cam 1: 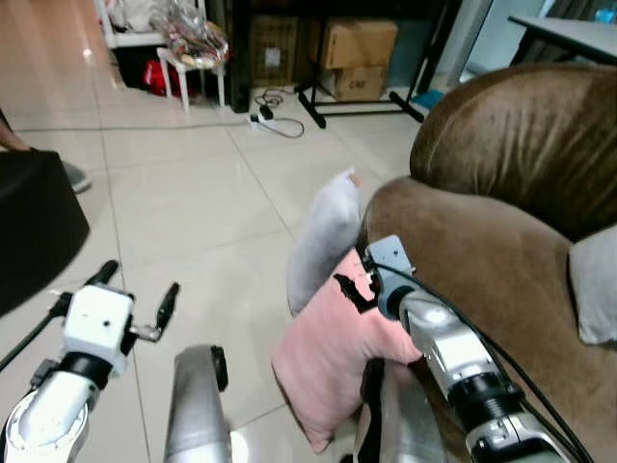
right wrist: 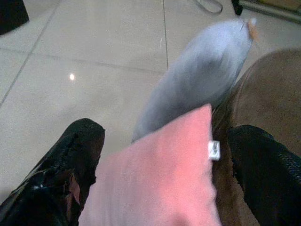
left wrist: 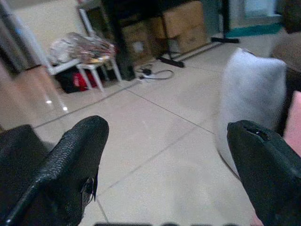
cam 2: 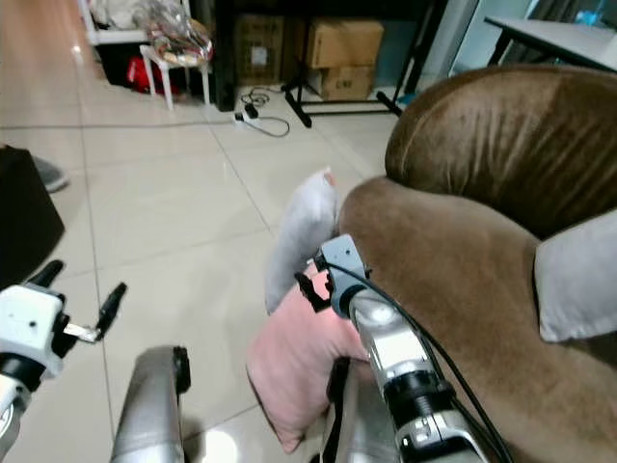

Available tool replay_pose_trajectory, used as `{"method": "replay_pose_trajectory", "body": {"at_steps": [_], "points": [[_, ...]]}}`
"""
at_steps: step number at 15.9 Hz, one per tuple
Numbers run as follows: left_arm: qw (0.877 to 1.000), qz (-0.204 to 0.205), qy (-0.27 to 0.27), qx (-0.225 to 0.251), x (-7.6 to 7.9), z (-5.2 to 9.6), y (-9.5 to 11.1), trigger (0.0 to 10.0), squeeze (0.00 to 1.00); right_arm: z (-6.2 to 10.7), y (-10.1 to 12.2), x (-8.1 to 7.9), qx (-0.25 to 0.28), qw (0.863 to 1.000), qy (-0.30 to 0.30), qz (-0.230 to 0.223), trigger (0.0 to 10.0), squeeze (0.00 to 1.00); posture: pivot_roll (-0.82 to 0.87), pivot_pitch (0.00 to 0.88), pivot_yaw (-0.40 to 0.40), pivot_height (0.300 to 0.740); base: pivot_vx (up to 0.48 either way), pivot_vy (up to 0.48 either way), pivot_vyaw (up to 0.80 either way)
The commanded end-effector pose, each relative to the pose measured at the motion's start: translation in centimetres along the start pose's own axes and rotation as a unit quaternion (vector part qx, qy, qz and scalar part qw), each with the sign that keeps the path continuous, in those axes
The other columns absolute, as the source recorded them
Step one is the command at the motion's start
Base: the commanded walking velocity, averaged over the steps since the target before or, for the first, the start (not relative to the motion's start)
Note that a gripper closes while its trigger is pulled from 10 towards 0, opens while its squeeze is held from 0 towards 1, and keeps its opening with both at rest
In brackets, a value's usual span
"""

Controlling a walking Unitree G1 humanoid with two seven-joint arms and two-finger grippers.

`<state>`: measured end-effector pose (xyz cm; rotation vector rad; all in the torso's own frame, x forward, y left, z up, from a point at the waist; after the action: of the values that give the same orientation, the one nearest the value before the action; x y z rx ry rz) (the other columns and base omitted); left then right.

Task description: Move the pillow to the sofa from floor

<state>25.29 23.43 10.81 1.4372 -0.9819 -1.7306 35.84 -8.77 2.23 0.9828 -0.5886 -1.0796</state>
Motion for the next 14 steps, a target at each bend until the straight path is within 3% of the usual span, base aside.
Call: {"method": "replay_pose_trajectory", "body": {"at_steps": [1,3,5,6,7,10,12,13,14], "points": [[1.0,0.006,-0.026,-0.004,0.8,0.0,-0.3,10.0,0.0,-0.3,-0.1,0.2,-0.01,1.0,0.001,0.01,10.0,0.0,0.06,0.0,-0.126,0.435,0.0,0.0,0.0],[0.999,0.019,-0.027,-0.005,0.9,0.0,-0.5,10.0,0.0,-0.6,-0.2,0.4,-0.022,1.0,-0.003,0.016,10.0,0.0,0.04,0.0,-0.135,0.42,0.0,0.0,0.0],[0.998,0.032,-0.063,-0.001,2.2,0.0,-0.3,10.0,0.0,-1.3,-0.6,0.6,-0.04,0.999,-0.015,0.032,10.0,0.0,0.01,0.0,-0.148,0.405,0.0,0.0,0.0],[0.995,0.042,-0.086,0.003,3.1,-0.1,-0.1,10.0,0.0,-1.6,-0.6,0.8,-0.044,0.999,-0.025,0.019,10.0,0.0,0.0,0.0,-0.155,0.405,0.0,0.0,0.0],[0.994,0.047,-0.101,0.007,3.6,-0.2,0.2,10.0,0.0,-1.7,-0.4,1.5,-0.039,0.998,-0.044,0.005,10.0,1.0,0.0,0.0,-0.158,0.405,0.0,0.0,0.0],[0.985,0.065,-0.156,0.024,5.2,-0.2,1.5,10.0,0.0,-1.5,-1.2,3.7,-0.062,0.993,-0.096,0.001,10.0,1.0,0.0,0.0,-0.164,0.405,0.0,0.0,0.0],[0.98,0.065,-0.187,0.02,6.1,0.4,1.6,10.0,0.0,-1.6,-2.0,3.9,-0.079,0.991,-0.109,0.005,10.0,1.0,0.0,0.0,-0.165,0.405,0.0,0.0,0.0],[0.976,0.068,-0.206,0.015,6.7,0.8,1.5,10.0,0.0,-1.7,-2.6,3.7,-0.095,0.989,-0.114,0.015,10.0,0.52,0.0,0.0,-0.166,0.405,0.0,0.0,0.0],[0.975,0.069,-0.211,0.014,6.8,1.0,1.6,10.0,0.0,-1.7,-2.8,3.6,-0.097,0.989,-0.113,0.015,10.0,0.52,0.0,0.0,-0.166,0.405,0.0,0.0,0.0]]}}
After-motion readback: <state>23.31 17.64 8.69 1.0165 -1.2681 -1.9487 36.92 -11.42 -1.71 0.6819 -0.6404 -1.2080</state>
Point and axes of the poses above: a point about 5 cm out from each wrist's last joint towards the gripper, its own z axis pointing back from the gripper into the wrist, its own y axis along the axis of the wrist's last joint, x = y × z, the point moved 6 cm from there along -z, pointing out of the wrist towards the gripper, and after that the axes turned 7 degrees about -z, right-handed, at the moved point
